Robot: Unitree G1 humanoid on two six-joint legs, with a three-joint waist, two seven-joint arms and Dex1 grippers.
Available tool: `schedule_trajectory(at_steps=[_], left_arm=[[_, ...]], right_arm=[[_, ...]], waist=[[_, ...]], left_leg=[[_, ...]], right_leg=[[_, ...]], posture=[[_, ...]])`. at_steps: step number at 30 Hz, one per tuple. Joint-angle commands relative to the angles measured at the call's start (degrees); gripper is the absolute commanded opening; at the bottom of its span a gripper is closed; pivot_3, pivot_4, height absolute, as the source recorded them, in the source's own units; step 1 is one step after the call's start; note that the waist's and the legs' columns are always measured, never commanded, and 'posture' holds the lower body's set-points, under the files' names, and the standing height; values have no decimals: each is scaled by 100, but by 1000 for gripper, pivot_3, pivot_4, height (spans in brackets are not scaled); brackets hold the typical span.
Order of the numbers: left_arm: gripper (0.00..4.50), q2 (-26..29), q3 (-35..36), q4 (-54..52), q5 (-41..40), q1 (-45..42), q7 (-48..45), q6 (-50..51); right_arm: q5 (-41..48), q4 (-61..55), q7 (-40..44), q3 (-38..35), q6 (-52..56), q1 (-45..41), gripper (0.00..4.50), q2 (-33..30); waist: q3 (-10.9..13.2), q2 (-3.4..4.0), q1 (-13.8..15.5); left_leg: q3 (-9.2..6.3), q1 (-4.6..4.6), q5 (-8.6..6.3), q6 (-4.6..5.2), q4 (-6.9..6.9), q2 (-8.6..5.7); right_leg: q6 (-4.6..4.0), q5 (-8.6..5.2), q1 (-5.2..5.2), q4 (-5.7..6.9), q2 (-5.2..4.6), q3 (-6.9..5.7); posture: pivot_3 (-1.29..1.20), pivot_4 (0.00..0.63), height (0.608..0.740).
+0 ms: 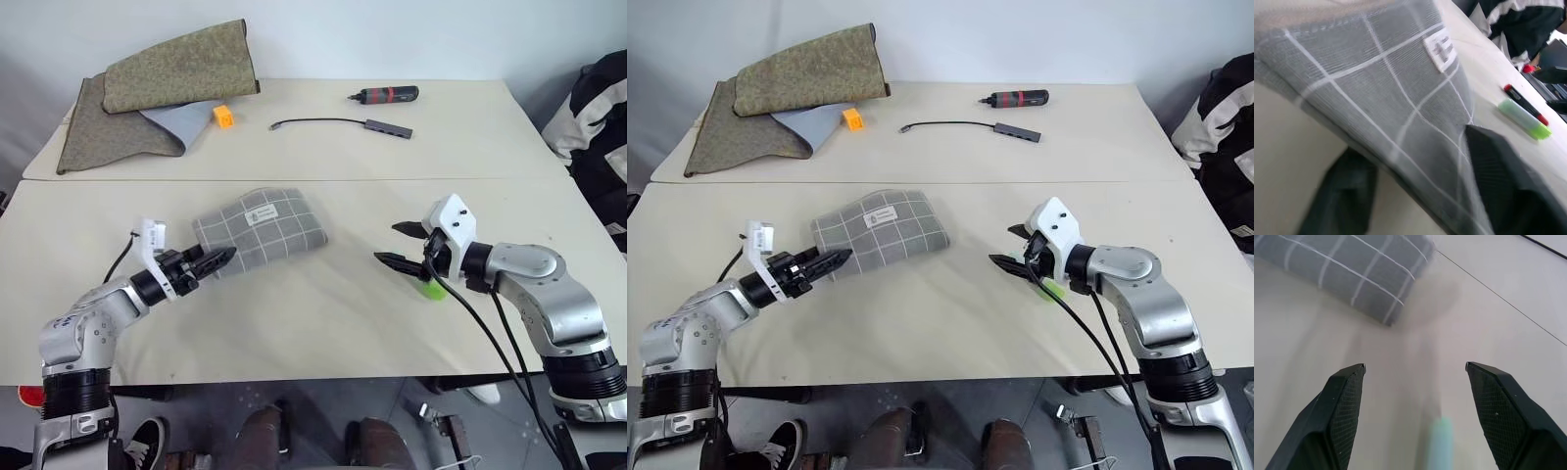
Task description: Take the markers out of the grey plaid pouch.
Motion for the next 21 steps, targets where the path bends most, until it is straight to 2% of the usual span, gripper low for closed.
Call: schedule_trajectory(at_steps=[1, 2, 6, 9, 12, 15, 18, 21], left_arm=[[4207, 121, 352, -286, -178, -5, 12, -110], [4441, 188, 337, -426, -104, 114, -46, -168], [4441, 586, 382, -1074, 16, 883, -498, -378], [4441, 768, 614, -1376, 462, 1395, -614, -1222], [4441, 792, 833, -1503, 806, 1788, -537, -1855], [4441, 781, 998, -1573, 895, 2177, -554, -2063], [4441, 632, 1166, -1618, 859, 2527, -531, -2236], [4441, 542, 1203, -1609, 955, 2740, -496, -2517]], right_arm=[[69, -203, 19, -117, -22, -91, 3434, -39], [66, -189, 57, -115, -27, -85, 3434, -71], [88, -134, 123, -165, -36, -91, 3434, -111], [227, -133, 96, -415, 26, 1, 3434, -138], [260, -46, 30, -755, -62, 233, 3434, -246], [110, 181, -76, -1059, -314, 486, 3434, -401], [-29, 902, -550, -1584, -716, 512, 3434, -352], [-344, 1591, -876, -1765, -1385, 609, 3434, -339]], waist=[[0, 0, -1], [0, 0, -1], [0, 0, -7], [0, 0, -6], [0, 1, 17], [0, 1, 36], [0, 1, 12], [0, 0, 9]], left_leg=[[0, 0, 0, 0, 0, 0], [0, 1, 0, 0, 0, 0], [4, 1, -1, -1, -5, -1], [7, 3, -3, -4, -8, 1], [14, 4, -15, -24, -12, 2], [12, 5, -24, -28, -12, -3], [24, 6, -25, -27, -13, -2], [33, 12, -25, -28, -14, 2]], right_leg=[[0, 0, 1, 0, 0, 0], [0, 0, 1, -1, 0, 0], [0, 0, -1, -1, -2, 6], [-3, -2, -6, -9, -2, 13], [-4, -2, -7, -13, -4, 35], [-3, -2, -4, -17, -10, 55], [-3, -1, -9, -16, -8, 60], [-3, -2, -9, -15, -6, 62]], posture=[[0, 150, 740], [0, 150, 740], [0, 150, 740], [0, 150, 740], [0, 150, 740], [0, 150, 740], [0, 150, 740], [0, 150, 740]])
